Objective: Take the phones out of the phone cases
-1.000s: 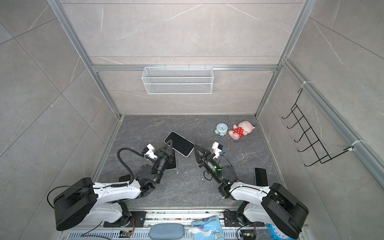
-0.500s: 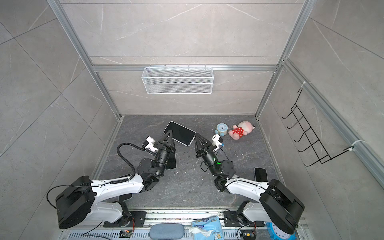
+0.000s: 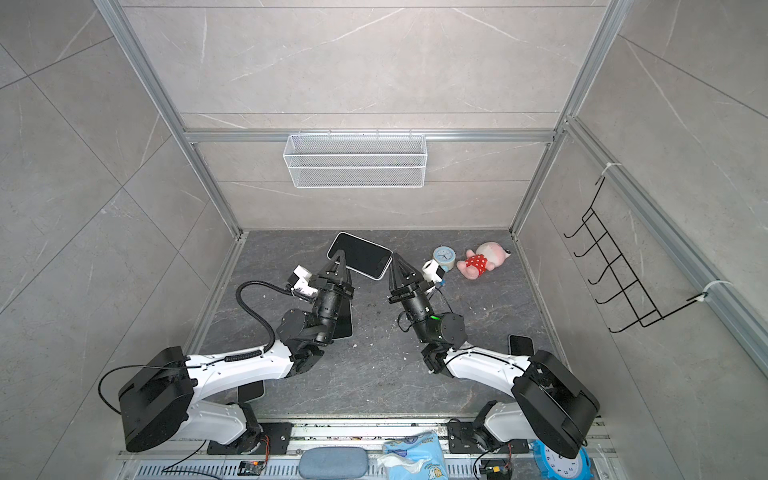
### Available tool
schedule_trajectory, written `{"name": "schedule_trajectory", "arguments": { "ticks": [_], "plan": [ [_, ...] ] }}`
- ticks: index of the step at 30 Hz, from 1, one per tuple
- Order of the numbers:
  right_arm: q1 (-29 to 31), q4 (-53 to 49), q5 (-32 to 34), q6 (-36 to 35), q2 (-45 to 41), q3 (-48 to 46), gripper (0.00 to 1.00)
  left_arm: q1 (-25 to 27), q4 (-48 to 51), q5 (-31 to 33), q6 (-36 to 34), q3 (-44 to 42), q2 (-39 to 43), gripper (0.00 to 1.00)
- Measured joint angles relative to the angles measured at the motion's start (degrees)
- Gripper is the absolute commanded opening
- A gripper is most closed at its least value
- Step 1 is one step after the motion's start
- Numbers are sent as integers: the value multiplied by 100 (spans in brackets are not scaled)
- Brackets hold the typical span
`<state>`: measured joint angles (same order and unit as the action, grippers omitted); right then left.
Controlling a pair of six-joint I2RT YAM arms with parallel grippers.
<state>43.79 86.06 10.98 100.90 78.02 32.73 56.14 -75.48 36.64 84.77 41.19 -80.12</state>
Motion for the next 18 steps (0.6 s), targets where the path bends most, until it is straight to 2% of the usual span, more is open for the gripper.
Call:
{"name": "schedule_trajectory", "arguments": {
  "ticks": [18],
  "plan": [
    [-44, 151, 304, 382, 168, -184, 0, 0, 144, 74, -170, 125, -160, 0]
  ]
}}
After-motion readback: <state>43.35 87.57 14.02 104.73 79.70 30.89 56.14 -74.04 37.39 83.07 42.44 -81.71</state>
